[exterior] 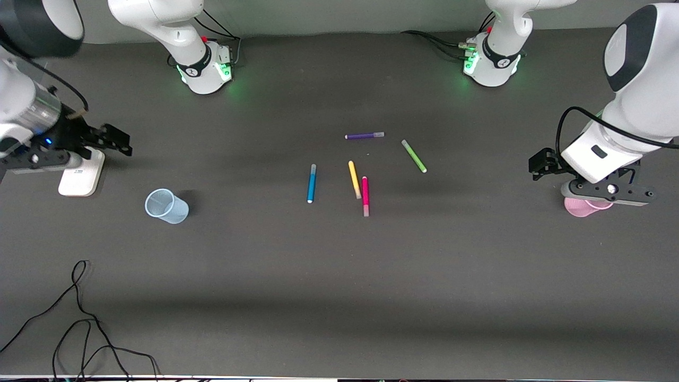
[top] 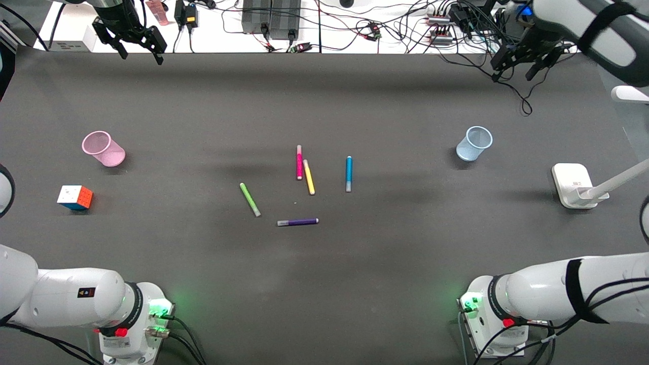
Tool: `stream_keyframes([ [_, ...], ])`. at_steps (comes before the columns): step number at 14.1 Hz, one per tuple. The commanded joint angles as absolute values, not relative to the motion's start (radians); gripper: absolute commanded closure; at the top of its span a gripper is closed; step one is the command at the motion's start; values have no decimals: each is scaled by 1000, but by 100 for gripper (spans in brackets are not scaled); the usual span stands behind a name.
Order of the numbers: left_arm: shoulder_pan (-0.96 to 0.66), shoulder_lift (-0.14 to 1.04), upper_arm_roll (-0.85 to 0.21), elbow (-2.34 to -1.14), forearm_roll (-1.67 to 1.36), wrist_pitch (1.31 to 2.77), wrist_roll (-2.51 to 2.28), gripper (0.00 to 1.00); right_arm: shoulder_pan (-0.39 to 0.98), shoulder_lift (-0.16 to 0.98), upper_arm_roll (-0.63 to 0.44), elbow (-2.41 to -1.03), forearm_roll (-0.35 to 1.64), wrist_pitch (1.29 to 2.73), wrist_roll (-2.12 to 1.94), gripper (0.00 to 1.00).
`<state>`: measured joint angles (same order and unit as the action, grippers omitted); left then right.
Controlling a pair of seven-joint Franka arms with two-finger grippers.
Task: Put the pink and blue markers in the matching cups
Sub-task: 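Move the right gripper over the blue marker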
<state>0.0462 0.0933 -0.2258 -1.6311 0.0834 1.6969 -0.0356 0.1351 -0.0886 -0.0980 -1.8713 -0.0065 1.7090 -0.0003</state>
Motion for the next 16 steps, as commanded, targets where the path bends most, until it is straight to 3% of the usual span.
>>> stream_keyframes([
  [1,52,101,-229,-1606,77,1672,-18,0,135,-17,-86,-1847,34,1736,-2,0],
  [5,69,103,-229,-1606,69,1661,-20,0,167,150,-17,-1743,71,1736,38,0],
  [9,64,103,-230,-1614,67,1657,-20,0,176,299,161,-1645,57,1733,282,0],
  [16,57,95,-236,-1644,64,1673,-23,2,291,543,232,-1491,57,1758,590,0],
])
